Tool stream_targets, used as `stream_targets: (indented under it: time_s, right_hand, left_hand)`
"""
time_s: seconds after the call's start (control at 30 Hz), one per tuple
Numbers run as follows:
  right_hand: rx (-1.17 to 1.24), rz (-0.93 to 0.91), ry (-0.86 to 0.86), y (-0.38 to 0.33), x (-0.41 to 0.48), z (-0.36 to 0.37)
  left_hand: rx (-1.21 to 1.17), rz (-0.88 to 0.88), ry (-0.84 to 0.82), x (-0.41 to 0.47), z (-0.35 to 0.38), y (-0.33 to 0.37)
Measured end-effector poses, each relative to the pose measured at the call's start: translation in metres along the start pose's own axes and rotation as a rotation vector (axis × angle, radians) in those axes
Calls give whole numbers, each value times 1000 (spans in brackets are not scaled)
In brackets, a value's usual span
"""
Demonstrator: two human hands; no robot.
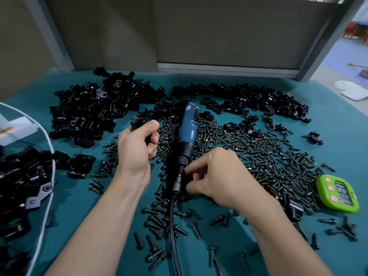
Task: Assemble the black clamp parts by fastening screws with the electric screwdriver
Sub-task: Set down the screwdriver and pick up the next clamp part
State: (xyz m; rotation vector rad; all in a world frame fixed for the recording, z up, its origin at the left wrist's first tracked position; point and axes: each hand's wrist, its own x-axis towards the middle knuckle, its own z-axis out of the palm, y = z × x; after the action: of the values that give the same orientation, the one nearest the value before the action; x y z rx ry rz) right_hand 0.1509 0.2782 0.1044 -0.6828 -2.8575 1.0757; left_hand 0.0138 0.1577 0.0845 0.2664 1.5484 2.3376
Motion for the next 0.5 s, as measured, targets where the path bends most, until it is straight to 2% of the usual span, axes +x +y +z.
stream_targets:
  time_s: [0.07,0.2,0.37,0.5]
  right_hand:
    - [86,-34,8,-2,1,6]
    - [-89,-80,85,0,1,3]
    - [-172,-89,-43,0,-1,0]
    - [-220,-67,-73,0,1,4]
  left_hand:
    - [-8,0,8,1,-1,0]
    - [-32,7,24,2,-4,3]
    - [-58,-2,53,2,-2,4]
    - [-37,-18,48,2,0,3]
